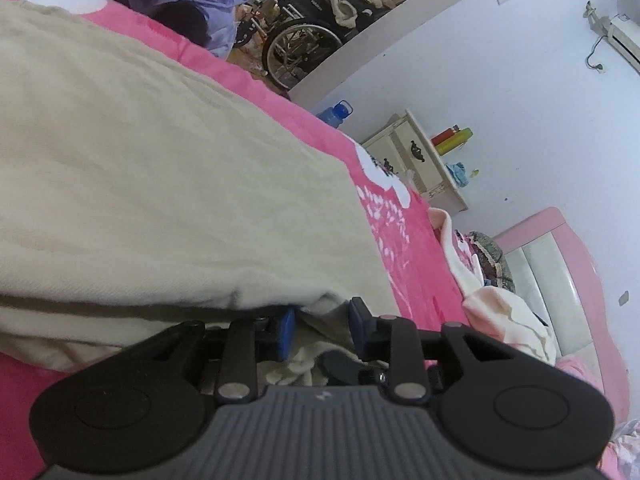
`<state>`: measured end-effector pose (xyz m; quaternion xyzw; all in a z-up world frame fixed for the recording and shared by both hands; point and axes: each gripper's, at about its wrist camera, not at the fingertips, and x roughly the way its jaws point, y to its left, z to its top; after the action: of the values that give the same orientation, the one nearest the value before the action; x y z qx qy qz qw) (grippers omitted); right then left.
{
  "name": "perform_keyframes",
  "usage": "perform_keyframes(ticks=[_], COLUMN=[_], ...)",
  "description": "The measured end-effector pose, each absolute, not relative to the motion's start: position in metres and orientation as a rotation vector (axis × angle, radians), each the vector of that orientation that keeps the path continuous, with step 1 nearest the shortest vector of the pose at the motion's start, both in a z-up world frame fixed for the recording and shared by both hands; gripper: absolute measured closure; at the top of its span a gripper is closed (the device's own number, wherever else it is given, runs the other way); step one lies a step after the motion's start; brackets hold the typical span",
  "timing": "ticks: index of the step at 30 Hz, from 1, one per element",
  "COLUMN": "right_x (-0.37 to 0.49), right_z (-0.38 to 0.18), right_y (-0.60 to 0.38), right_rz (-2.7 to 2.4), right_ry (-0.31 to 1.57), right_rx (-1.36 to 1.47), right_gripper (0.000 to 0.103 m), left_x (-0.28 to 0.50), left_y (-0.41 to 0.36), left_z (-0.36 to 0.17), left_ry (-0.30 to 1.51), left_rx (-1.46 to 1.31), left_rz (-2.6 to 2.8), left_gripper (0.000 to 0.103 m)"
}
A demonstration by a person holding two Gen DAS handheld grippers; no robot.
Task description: Fold clothes
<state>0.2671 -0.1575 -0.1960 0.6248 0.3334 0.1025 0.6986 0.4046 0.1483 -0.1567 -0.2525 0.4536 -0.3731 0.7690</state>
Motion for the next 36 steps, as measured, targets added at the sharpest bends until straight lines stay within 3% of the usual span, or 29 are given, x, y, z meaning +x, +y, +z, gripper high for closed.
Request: perform_keyframes(ticks=[9, 26, 31, 36], right_x=[0.273, 0.287, 0.277, 0.283], right_z=[-0.195, -0.192, -0.157, -0.087], right_y=[-0.155, -0.159, -0.168, -0.141], right_rz=[0.208, 0.177, 0.186, 0.261], right_ry=[0.679, 0.724, 0.769, 0.753], right_rx=[1.460, 1.466, 1.248, 0.683], right_gripper=[0.100, 0.097, 0.092, 0.092], left_x=[0.400, 0.378, 0.380, 0.382], left_y=[0.157, 0.149, 0.159, 0.167], left_z=[-0.151, -0.172, -0.167, -0.169], left_ry=[0.963, 1.044, 1.025, 1.035], left_rx=[-0.534, -0.437, -0.448, -0.490], left_rz=[-0.816, -0.800, -0.787, -0.776], left_gripper=[0.072, 0.070, 0.070, 0.070])
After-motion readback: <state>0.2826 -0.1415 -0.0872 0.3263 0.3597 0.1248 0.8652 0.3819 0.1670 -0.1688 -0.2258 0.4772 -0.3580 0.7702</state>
